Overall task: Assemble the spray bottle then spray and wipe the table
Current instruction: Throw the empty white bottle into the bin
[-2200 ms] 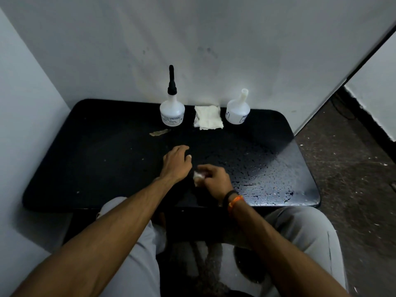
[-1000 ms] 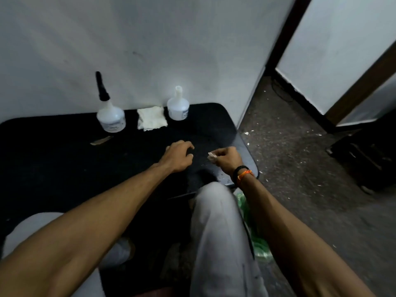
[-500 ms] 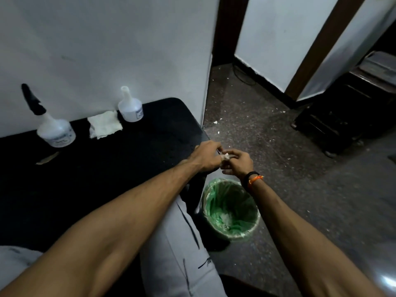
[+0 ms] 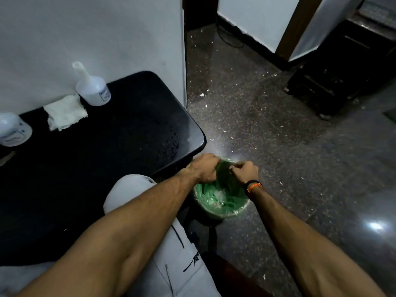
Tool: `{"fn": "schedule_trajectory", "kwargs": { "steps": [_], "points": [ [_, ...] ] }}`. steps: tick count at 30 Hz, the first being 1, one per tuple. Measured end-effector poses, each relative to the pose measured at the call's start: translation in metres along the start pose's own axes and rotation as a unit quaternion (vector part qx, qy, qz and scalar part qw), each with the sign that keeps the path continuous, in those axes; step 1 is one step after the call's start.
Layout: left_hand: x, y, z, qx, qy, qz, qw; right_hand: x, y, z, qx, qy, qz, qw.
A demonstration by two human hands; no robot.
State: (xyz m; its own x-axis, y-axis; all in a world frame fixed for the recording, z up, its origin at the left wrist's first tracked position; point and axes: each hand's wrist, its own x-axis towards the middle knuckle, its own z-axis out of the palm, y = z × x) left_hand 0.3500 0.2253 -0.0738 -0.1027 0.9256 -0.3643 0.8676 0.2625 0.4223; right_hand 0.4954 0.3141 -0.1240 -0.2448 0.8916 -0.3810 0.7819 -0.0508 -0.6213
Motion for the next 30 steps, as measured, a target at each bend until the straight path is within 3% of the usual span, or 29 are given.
{"fn": "schedule_trajectory", "kwargs": {
  "steps": [8, 18, 24, 30],
  "points": [
    [0.019, -0.009, 0.019, 0.022, -0.021, 0.010, 0.999, -0.003, 0.026, 0.021, -0.170, -0.048, -0.022, 0.984],
    [0.012, -0.003, 0.016, -0.018, -0.022, -0.012, 1.000, -0.010, 0.013, 0.013, -0.159, -0.055, -0.017, 0.986],
    [-0.003, -0.002, -0.020, -0.045, 0.057, 0.011, 0.997, -0.012, -0.023, 0.004, -0.126, -0.014, -0.028, 0.992],
    [-0.039, -0.027, -0.079, -0.072, 0.188, 0.001, 0.980, -0.018, -0.096, -0.002, -0.082, 0.044, -0.068, 0.993]
  ]
}}
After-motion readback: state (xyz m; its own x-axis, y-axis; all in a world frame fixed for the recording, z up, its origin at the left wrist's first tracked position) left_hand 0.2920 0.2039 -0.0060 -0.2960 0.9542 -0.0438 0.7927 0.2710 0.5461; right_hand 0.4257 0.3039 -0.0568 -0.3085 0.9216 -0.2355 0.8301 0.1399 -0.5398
